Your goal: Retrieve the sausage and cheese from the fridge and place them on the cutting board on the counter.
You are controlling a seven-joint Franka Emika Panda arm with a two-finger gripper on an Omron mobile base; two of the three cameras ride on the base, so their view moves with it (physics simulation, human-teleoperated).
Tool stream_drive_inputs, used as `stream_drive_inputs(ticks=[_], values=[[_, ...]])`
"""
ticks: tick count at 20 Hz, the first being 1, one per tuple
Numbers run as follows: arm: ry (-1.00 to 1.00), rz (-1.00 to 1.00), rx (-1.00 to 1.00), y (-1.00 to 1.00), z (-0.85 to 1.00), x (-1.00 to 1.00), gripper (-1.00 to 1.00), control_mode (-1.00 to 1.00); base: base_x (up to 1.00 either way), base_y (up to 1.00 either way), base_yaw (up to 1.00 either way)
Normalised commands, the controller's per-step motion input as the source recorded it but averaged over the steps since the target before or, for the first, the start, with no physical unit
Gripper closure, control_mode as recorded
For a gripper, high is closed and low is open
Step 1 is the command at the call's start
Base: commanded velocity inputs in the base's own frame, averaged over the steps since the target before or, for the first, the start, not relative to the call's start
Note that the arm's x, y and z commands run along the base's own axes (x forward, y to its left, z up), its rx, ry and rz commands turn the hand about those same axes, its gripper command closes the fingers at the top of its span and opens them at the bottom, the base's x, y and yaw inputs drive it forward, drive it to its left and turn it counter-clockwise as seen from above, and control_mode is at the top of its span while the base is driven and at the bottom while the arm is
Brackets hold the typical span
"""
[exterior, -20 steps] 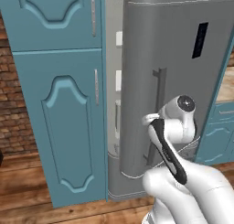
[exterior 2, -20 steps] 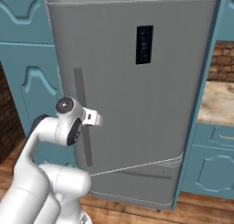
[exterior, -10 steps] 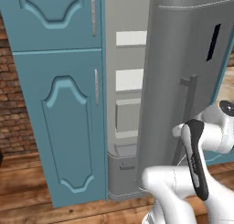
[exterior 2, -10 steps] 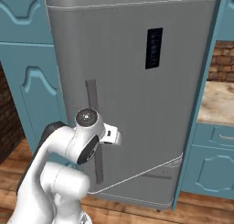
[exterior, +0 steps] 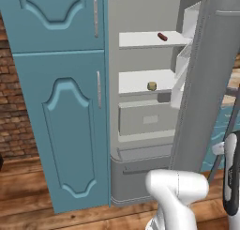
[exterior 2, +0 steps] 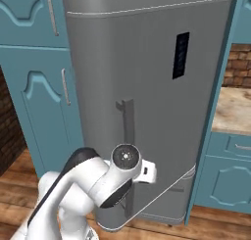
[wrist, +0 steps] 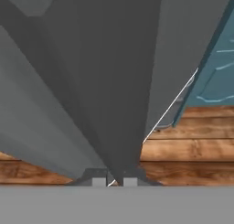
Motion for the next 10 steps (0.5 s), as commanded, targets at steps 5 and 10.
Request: stream_drive_inputs(ticks=[5, 10], values=[[-0.32, 0.00, 0.00, -0.32, 0.31, -0.94, -1.00, -1.00, 0.00, 0.00, 0.00], [-0.23, 0.00, -0.04, -0.22, 0.83, -0.95, -1.00, -1.00, 0.00, 0.00, 0.00]])
